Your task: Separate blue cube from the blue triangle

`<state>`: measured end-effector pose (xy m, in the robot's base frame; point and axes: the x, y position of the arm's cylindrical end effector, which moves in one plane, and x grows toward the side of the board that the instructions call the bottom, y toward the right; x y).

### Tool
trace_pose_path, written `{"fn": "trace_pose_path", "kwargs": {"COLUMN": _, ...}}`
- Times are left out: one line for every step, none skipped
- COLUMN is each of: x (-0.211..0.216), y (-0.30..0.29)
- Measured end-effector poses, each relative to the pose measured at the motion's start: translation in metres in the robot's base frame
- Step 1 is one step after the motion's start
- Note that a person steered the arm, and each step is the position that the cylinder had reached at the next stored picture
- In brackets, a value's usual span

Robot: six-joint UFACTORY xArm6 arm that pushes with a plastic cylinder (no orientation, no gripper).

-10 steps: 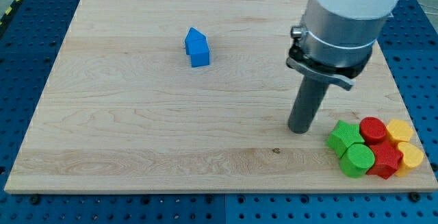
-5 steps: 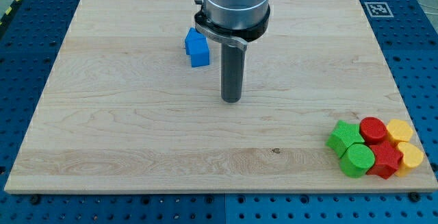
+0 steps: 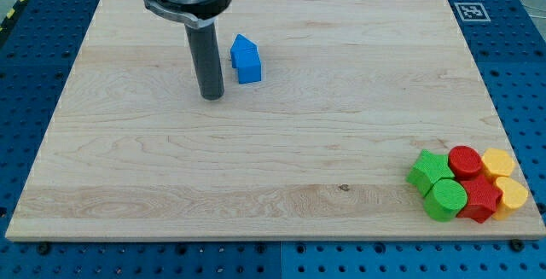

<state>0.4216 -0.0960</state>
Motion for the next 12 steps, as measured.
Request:
{"fn": "trace_pose_path", "kwargs": {"x": -0.011, "y": -0.006}}
{"fn": "trace_pose_path", "kwargs": {"x": -0.018, "y": -0.015}}
{"fn": "trace_pose_path", "kwargs": {"x": -0.031, "y": -0.022}}
{"fn": "trace_pose_path", "kwargs": {"x": -0.033, "y": -0.022}}
{"fn": "trace_pose_path", "kwargs": {"x": -0.036, "y": -0.022}}
{"fn": "trace_pose_path", "kwargs": {"x": -0.039, "y": -0.014}}
{"fn": "trace_pose_path", "kwargs": {"x": -0.039, "y": 0.002}}
{"fn": "trace_pose_path", "kwargs": {"x": -0.039, "y": 0.015}}
{"fn": "trace_pose_path", "kwargs": {"x": -0.041, "y": 0.016}}
{"fn": "trace_pose_path", "kwargs": {"x": -0.058, "y": 0.018}}
{"fn": "trace_pose_path", "kwargs": {"x": -0.064, "y": 0.018}}
{"fn": "trace_pose_path", "kwargs": {"x": -0.065, "y": 0.018}}
